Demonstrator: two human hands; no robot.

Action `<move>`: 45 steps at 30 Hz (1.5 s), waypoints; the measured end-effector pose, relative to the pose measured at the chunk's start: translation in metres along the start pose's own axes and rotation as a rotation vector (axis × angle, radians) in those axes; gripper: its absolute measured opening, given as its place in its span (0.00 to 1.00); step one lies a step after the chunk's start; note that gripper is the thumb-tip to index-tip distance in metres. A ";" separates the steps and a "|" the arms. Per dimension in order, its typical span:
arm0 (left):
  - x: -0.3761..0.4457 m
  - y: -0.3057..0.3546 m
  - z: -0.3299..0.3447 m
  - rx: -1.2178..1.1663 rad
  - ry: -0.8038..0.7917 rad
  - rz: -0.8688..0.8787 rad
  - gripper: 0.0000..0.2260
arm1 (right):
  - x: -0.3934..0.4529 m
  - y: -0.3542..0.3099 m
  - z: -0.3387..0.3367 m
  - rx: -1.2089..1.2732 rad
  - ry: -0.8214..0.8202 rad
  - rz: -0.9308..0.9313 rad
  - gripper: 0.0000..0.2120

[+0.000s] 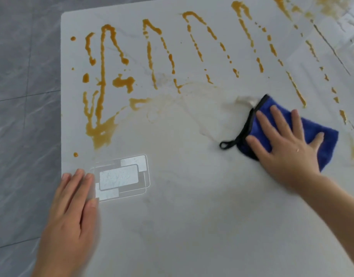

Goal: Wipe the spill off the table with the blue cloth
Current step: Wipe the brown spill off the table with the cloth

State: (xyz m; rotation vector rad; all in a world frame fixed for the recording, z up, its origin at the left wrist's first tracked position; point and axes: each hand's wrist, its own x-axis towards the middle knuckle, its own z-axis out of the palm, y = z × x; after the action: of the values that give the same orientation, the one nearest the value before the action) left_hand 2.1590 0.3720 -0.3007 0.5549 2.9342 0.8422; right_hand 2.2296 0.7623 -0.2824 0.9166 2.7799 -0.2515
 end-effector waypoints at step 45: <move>0.003 0.006 -0.006 -0.063 -0.064 -0.061 0.28 | -0.016 -0.259 0.029 -0.126 -0.030 -1.072 0.28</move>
State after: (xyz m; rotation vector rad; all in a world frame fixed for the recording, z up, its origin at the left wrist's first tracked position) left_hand 2.1573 0.3750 -0.2923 0.4765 2.8400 0.8897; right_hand 2.0901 0.5417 -0.2818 -0.6647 2.9071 -0.2182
